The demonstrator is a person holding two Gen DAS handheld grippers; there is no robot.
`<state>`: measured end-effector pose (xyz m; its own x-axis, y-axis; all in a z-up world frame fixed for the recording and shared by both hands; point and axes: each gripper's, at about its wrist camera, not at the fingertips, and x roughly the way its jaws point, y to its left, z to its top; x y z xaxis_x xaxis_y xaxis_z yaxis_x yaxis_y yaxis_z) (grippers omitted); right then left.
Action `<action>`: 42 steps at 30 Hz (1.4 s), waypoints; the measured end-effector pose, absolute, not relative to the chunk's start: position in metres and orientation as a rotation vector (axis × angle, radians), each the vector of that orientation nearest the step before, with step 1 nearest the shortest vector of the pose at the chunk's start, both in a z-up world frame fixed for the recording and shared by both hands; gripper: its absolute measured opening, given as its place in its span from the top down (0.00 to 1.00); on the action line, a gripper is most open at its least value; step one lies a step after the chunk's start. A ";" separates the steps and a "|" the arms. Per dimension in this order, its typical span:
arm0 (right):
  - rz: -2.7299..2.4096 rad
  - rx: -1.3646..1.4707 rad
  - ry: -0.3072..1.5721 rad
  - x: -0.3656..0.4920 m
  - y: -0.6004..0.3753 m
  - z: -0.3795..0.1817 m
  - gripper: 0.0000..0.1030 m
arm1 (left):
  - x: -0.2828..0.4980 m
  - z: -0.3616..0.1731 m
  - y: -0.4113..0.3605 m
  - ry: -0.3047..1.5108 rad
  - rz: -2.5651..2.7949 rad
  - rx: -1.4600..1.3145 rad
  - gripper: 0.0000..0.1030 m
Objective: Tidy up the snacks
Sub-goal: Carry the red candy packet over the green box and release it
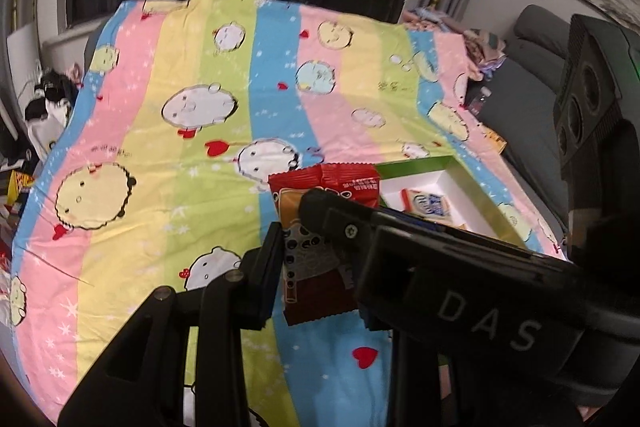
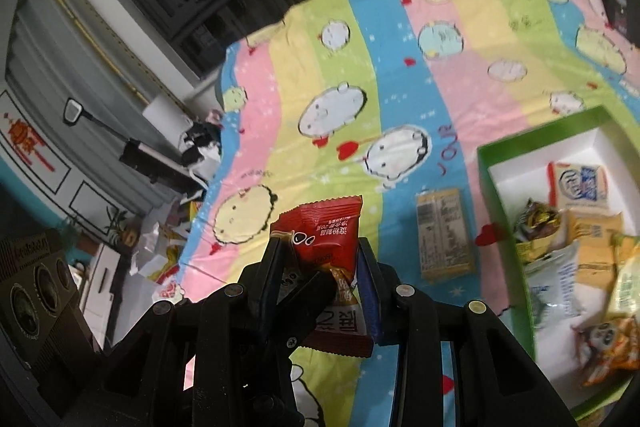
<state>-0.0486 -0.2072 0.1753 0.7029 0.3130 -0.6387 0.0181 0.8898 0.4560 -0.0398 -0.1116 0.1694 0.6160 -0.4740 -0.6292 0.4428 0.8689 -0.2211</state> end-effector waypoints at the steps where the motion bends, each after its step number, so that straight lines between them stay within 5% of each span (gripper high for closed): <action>1: 0.169 0.450 0.768 -0.053 -0.209 0.180 0.63 | -0.044 0.174 -0.114 0.727 -0.533 -0.041 0.71; 23: -0.013 0.474 0.602 -0.109 -0.316 0.218 0.63 | -0.071 0.207 -0.232 0.645 -0.728 0.066 0.72; 42: -0.123 0.626 0.794 -0.051 -0.420 0.123 0.63 | 0.015 0.112 -0.329 0.919 -0.795 0.135 0.72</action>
